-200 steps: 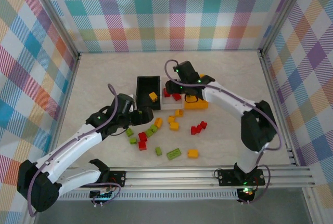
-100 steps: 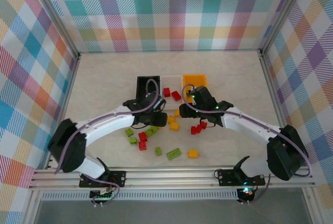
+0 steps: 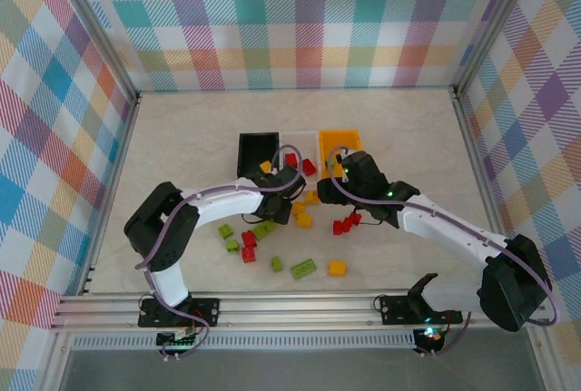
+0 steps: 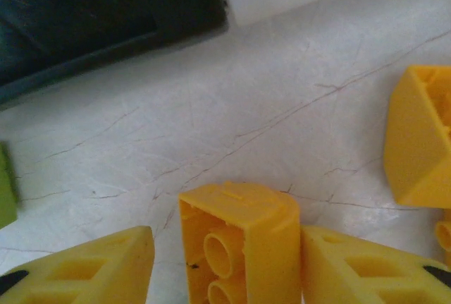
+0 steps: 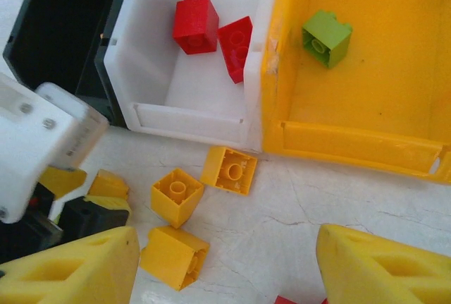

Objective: Sort the legos into containers by color

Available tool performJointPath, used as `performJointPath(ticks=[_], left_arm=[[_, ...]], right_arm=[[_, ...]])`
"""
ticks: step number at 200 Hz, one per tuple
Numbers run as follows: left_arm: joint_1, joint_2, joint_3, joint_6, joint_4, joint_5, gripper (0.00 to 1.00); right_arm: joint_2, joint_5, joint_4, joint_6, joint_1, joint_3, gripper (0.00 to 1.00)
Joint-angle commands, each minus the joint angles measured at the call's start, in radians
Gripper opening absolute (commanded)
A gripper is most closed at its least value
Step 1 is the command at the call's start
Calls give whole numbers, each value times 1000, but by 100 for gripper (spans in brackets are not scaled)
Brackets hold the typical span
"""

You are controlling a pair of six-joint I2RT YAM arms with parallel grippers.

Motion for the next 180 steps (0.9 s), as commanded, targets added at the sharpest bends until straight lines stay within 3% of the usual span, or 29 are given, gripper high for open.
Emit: performJointPath(ticks=[1,63,117,141,180], left_arm=[[-28,19,17,15,-6,-21,51],[-35,-55,-25,-10,10,-13,31],[-23,-282,-28,-57,3,25,30],[48,-315,23,-61,-15,9,31],[217,-214,131,-72,22,47,29]], right_arm=[[-35,24,12,-1,-1,-4,68],[-44,30,8,0,-1,3,68],[-41,32,2,4,-2,1,68],[-38,31,3,4,-2,-5,68],[-32,20,-6,8,-1,-6,68]])
